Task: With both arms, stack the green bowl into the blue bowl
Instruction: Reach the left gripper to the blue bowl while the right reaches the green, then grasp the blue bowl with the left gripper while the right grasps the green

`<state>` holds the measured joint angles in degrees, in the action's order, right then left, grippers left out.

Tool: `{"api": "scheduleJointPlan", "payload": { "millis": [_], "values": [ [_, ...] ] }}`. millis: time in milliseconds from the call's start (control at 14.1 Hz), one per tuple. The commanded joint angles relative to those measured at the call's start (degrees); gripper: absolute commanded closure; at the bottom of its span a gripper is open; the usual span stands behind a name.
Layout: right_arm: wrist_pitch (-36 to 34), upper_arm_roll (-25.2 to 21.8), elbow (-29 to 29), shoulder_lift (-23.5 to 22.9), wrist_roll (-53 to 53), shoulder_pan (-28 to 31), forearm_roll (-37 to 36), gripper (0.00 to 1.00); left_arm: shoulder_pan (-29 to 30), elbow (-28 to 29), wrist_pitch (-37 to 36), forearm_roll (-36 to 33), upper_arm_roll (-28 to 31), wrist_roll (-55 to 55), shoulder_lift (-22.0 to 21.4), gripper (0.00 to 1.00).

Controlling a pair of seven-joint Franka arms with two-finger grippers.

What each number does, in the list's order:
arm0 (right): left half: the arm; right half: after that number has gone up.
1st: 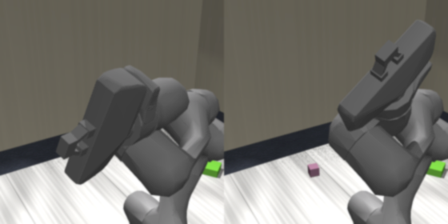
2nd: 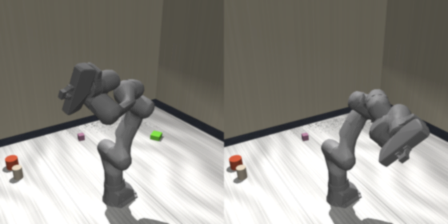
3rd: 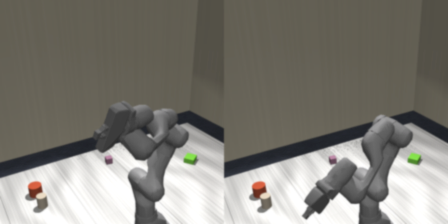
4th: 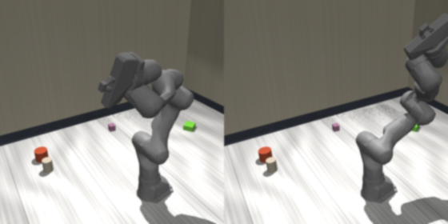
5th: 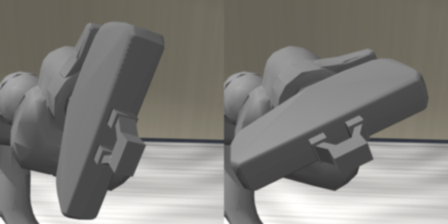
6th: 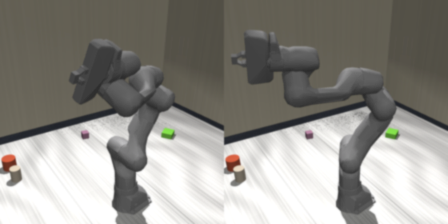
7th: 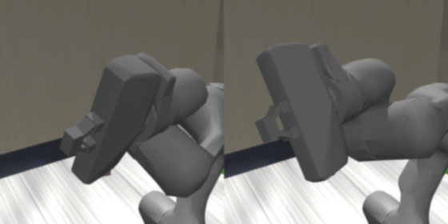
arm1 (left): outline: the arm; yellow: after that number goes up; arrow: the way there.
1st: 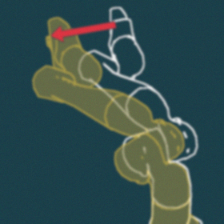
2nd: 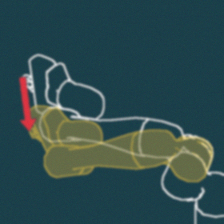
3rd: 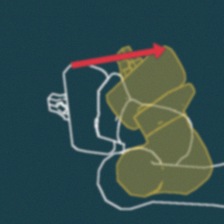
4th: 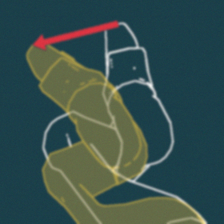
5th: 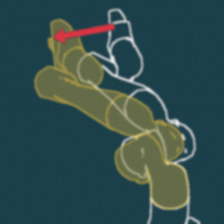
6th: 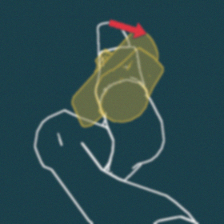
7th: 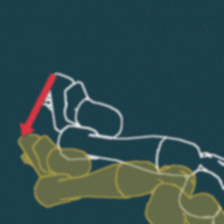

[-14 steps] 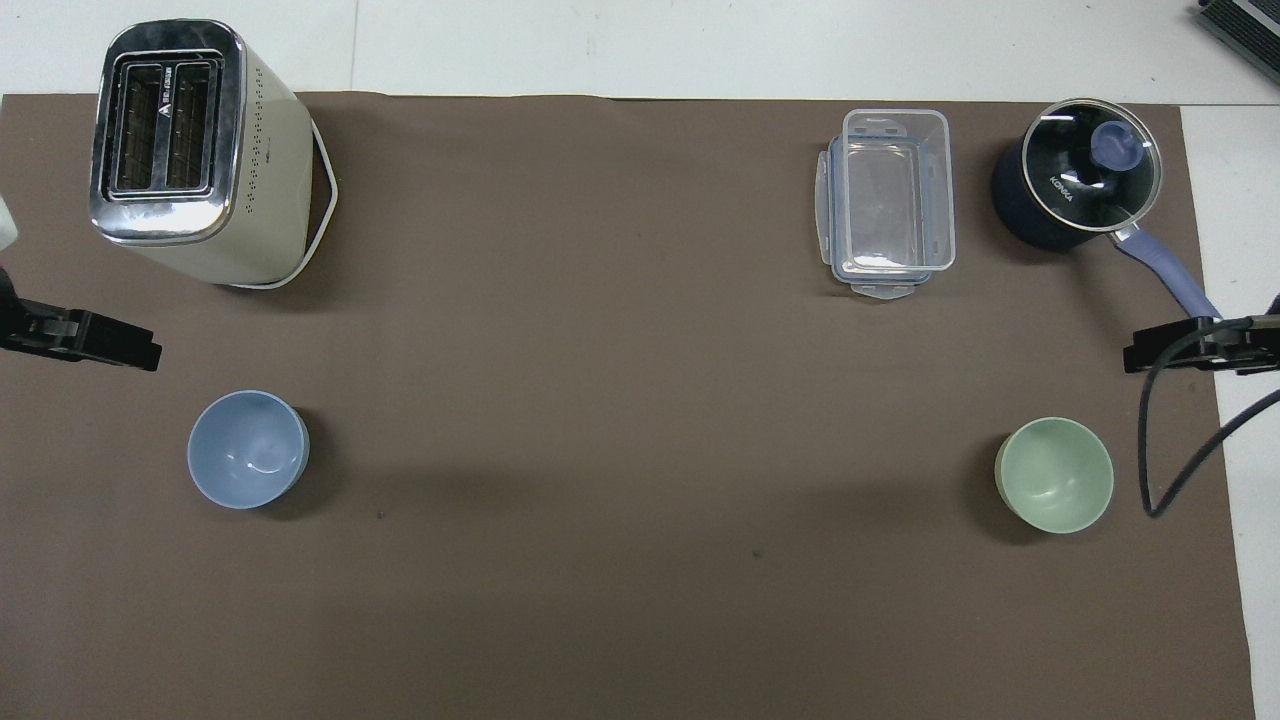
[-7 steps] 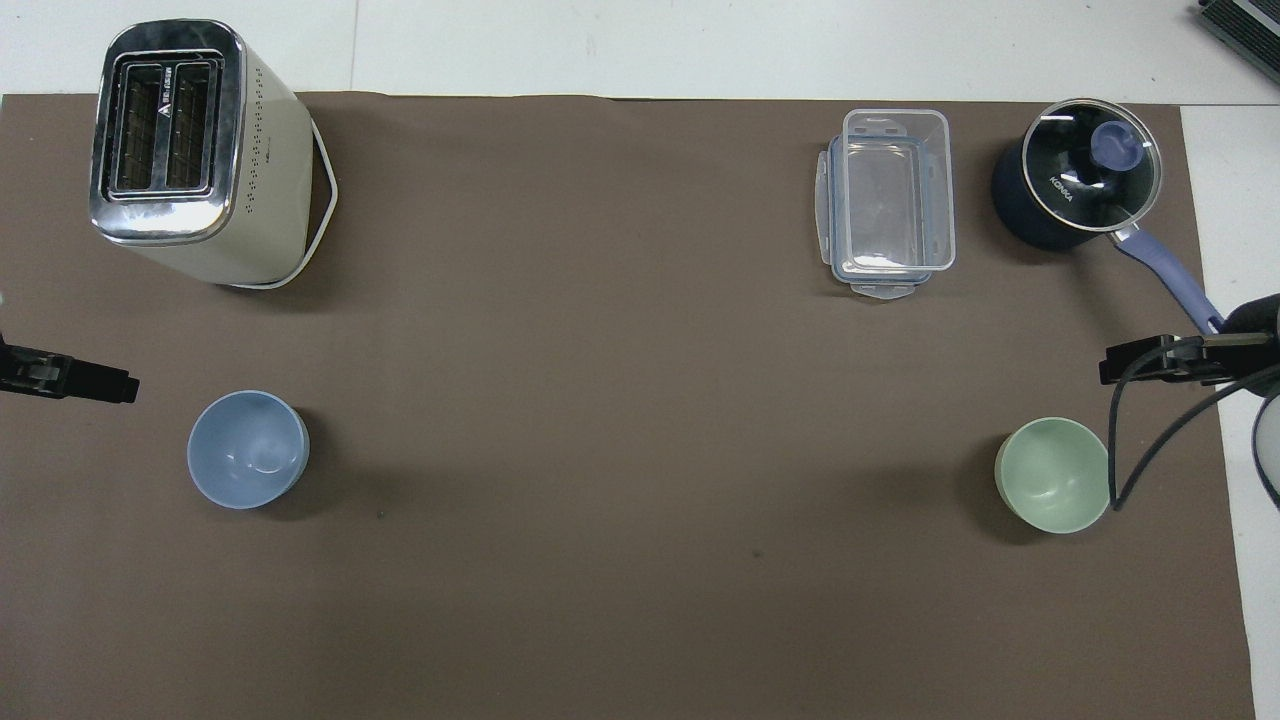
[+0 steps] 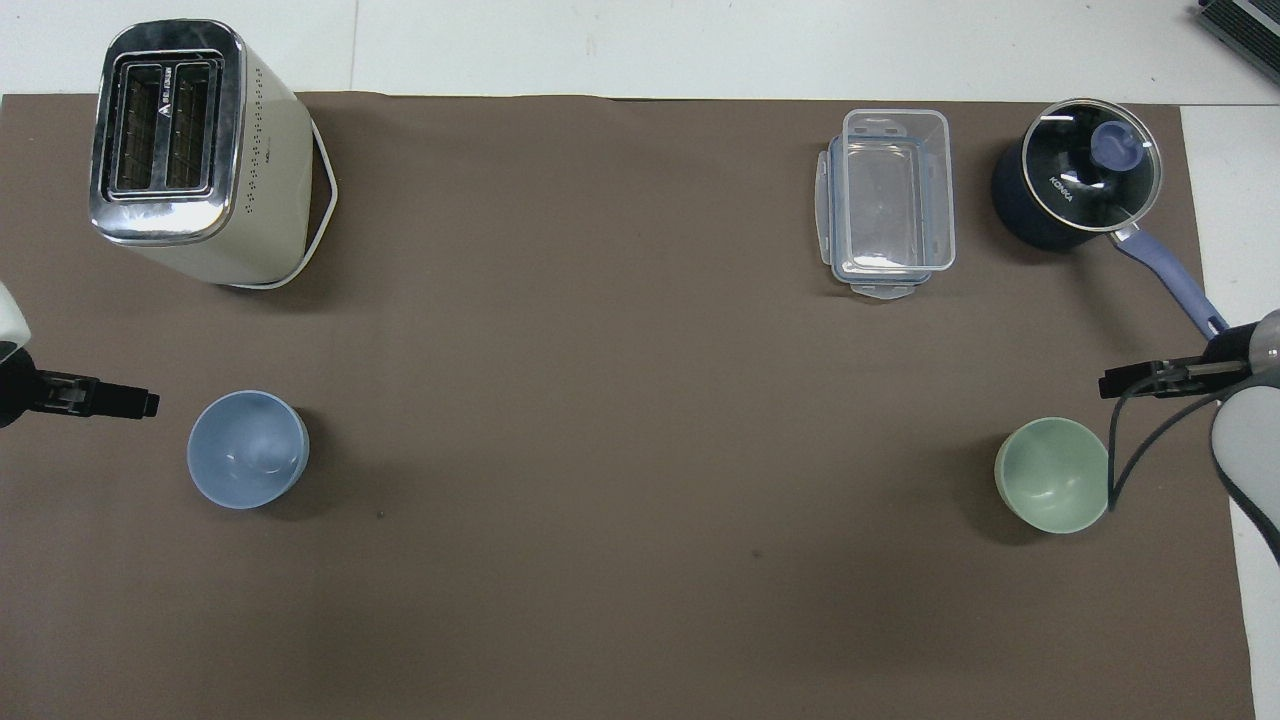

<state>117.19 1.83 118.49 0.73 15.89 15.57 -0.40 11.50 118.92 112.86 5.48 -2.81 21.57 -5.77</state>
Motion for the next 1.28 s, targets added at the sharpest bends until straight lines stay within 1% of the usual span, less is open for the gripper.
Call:
{"api": "scheduleJointPlan", "payload": {
  "millis": [0, 142, 213, 355, 640, 853, 924, 995, 1066, 1137, 1209],
  "values": [
    [3.9, 0.5, 5.3, 1.4, 4.1, 1.2, 0.3, 0.0, 1.6, 5.0, 6.4, 1.7, -0.5, 1.6, 0.8, 0.0],
    [5.8, 0.5, 8.0, 2.1, 4.6, 1.3, 0.2, 0.0, 1.5, 8.5, 12.2, 2.6, -0.5, 1.6, 1.9, 0.0],
    [7.8, 0.5, 9.5, 1.5, 5.3, 1.7, 0.2, 0.0, 1.5, 9.7, 13.8, 2.7, -0.5, 1.6, 2.8, 0.03],
    [13.4, 0.5, 13.9, 1.5, 7.1, 2.5, 0.2, 0.0, 1.5, 11.2, 15.1, 2.8, -0.5, 1.5, 3.6, 0.08],
    [17.3, 0.4, 17.4, 0.9, 7.2, 2.6, 0.3, 0.0, 0.9, 13.8, 16.2, 5.3, -0.5, 1.5, 3.9, 0.11],
    [21.1, 0.5, 19.4, -0.7, 8.6, 4.3, 0.3, 0.0, 1.1, 15.7, 16.6, 6.3, -0.5, 1.5, 3.7, 0.24],
    [22.3, 0.5, 19.4, -1.6, 9.9, 5.0, 0.2, 0.0, 1.2, 16.2, 17.3, 6.9, -0.5, 1.5, 3.7, 0.32],
    [23.2, 0.5, 19.4, -2.4, 11.1, 5.6, 0.2, 0.0, 1.3, 16.2, 17.3, 7.0, -0.5, 1.5, 3.7, 0.34],
    [23.3, 0.5, 19.4, -2.8, 11.7, 6.1, 0.2, 0.0, 1.5, 16.2, 17.3, 7.0, -0.5, 1.5, 3.7, 0.4],
    [22.6, 0.5, 19.5, -2.7, 12.3, 6.4, 0.2, 0.0, 1.6, 16.3, 17.0, 7.0, -0.5, 1.5, 3.6, 0.48],
    [22.4, 0.5, 19.5, -2.7, 12.4, 6.4, 0.3, 0.0, 1.8, 16.4, 16.8, 7.1, -0.5, 1.5, 3.5, 0.62]
  ]
}}
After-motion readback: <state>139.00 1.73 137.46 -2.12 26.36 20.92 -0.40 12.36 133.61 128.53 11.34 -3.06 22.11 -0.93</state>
